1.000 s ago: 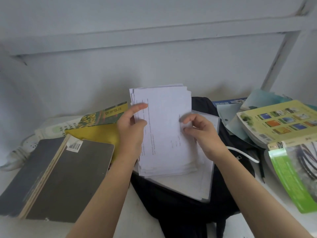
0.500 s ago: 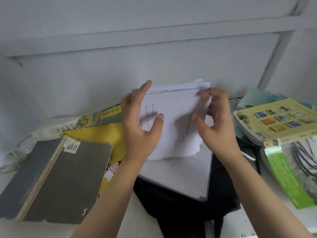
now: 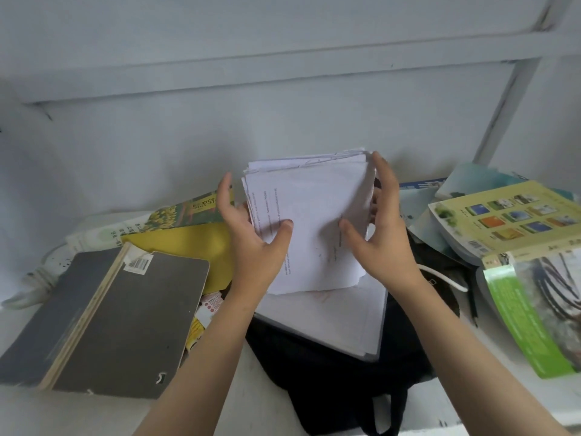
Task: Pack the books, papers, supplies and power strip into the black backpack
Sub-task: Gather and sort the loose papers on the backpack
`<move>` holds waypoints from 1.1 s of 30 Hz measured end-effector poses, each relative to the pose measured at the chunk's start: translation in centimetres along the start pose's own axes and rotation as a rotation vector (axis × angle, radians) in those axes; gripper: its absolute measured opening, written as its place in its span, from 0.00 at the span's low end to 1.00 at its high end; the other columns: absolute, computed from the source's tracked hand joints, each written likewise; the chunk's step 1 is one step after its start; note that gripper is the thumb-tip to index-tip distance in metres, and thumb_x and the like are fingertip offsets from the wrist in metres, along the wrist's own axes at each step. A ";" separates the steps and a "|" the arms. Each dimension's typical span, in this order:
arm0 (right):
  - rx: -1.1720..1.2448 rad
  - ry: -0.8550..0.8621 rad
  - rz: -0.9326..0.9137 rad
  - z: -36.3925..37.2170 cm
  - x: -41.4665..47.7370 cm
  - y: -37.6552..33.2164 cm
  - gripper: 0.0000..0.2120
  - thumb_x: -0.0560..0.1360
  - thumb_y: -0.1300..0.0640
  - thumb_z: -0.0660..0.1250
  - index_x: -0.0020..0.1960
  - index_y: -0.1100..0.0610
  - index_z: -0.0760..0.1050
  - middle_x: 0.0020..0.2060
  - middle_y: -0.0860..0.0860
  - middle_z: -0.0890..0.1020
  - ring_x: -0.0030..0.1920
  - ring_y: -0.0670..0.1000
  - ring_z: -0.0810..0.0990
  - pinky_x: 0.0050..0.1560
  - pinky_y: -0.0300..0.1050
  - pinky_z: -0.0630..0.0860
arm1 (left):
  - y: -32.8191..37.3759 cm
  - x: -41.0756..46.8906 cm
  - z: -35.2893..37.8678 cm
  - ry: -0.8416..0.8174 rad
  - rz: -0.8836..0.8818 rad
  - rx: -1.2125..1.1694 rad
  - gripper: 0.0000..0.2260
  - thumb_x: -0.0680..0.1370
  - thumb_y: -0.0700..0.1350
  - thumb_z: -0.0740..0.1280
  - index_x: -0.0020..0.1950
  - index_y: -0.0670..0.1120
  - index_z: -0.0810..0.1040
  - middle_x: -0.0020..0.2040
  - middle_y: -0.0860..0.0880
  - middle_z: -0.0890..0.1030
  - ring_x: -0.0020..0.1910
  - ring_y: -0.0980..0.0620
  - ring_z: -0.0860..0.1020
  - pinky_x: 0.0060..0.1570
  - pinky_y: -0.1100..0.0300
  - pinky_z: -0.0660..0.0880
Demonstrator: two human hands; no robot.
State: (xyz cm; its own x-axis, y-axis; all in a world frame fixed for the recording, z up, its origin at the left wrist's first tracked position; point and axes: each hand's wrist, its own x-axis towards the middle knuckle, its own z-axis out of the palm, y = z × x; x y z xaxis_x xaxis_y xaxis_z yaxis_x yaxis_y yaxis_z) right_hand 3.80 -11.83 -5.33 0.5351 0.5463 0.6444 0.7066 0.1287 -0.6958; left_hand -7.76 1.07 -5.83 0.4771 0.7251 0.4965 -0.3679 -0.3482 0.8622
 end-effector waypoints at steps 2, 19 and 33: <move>0.022 0.060 0.038 0.5 -0.8 0.6 0.36 0.73 0.70 0.64 0.71 0.44 0.53 0.62 0.48 0.72 0.55 0.48 0.75 0.53 0.45 0.76 | -0.8 -0.6 0.0 0.014 -0.053 -0.009 0.38 0.72 0.28 0.64 0.67 0.60 0.50 0.59 0.40 0.76 0.54 0.48 0.79 0.51 0.61 0.76; -0.274 0.166 -0.094 1.7 -2.9 1.5 0.15 0.73 0.70 0.62 0.55 0.56 0.75 0.50 0.52 0.75 0.47 0.34 0.70 0.43 0.29 0.68 | -2.9 -2.5 0.9 0.063 0.283 0.328 0.13 0.73 0.30 0.64 0.48 0.48 0.76 0.51 0.53 0.69 0.53 0.60 0.72 0.51 0.63 0.76; -0.154 0.032 0.043 1.3 -4.1 1.4 0.42 0.77 0.67 0.60 0.72 0.31 0.42 0.31 0.38 0.72 0.26 0.45 0.68 0.27 0.32 0.63 | -3.2 -3.7 0.0 -0.111 0.110 0.321 0.38 0.74 0.25 0.60 0.75 0.53 0.48 0.65 0.81 0.52 0.67 0.77 0.52 0.55 0.77 0.66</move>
State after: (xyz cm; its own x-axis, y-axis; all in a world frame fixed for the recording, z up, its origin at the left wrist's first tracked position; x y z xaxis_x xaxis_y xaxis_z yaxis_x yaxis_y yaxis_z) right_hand 1.94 -12.80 -9.39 0.5792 0.5215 0.6265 0.7440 -0.0241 -0.6677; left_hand -8.32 -0.51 -10.39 0.5391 0.6097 0.5811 -0.1614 -0.6024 0.7817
